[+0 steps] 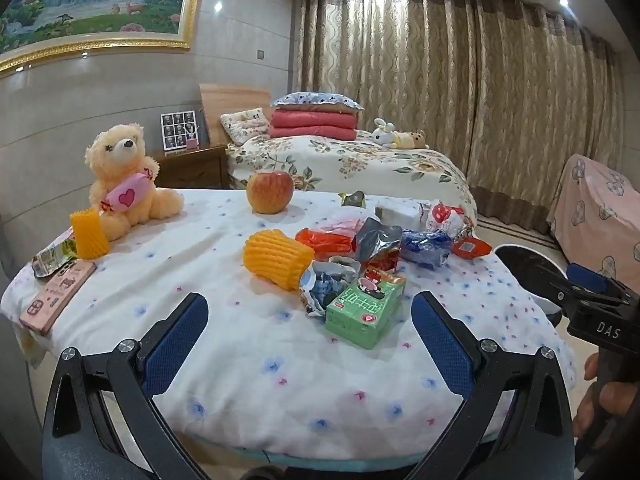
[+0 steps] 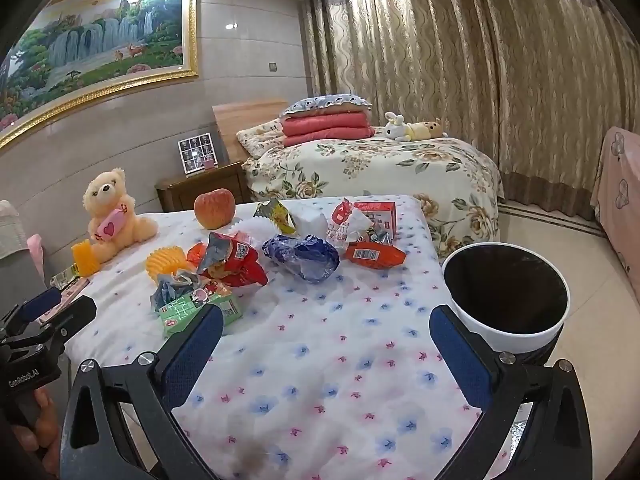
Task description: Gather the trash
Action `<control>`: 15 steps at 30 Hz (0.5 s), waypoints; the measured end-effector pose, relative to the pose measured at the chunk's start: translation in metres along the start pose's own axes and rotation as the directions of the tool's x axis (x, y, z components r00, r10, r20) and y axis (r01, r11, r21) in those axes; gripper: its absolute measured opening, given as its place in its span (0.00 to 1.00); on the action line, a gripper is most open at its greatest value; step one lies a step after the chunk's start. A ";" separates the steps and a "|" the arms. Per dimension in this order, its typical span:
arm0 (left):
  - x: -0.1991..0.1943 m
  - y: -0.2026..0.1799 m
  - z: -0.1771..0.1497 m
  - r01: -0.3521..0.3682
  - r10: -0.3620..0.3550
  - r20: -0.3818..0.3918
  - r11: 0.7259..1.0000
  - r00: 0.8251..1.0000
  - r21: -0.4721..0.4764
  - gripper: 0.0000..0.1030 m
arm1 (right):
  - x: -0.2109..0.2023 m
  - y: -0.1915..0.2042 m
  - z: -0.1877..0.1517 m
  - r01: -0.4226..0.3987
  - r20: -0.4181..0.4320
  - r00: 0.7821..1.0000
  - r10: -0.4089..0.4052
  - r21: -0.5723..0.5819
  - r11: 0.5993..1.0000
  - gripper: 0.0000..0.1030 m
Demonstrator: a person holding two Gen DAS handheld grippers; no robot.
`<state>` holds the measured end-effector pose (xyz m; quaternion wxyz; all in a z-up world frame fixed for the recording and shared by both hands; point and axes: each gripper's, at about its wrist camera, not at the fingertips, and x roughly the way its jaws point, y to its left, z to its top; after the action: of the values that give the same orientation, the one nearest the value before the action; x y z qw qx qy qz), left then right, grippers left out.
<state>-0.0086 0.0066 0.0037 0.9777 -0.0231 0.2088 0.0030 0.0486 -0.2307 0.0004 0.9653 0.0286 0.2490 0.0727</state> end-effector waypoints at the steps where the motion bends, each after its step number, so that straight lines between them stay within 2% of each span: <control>1: 0.000 0.000 0.000 0.000 0.000 0.002 1.000 1.000 0.001 1.00 | 0.000 0.000 0.001 -0.001 -0.001 1.000 0.001 0.000 1.000 1.00; 15: 0.001 -0.003 0.000 0.005 -0.005 -0.002 1.000 1.000 0.004 1.00 | 0.003 -0.002 -0.001 -0.011 -0.008 1.000 0.011 0.008 1.000 1.00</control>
<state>-0.0076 0.0039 0.0036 0.9775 -0.0216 0.2099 0.0001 0.0512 -0.2324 -0.0018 0.9638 0.0337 0.2531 0.0769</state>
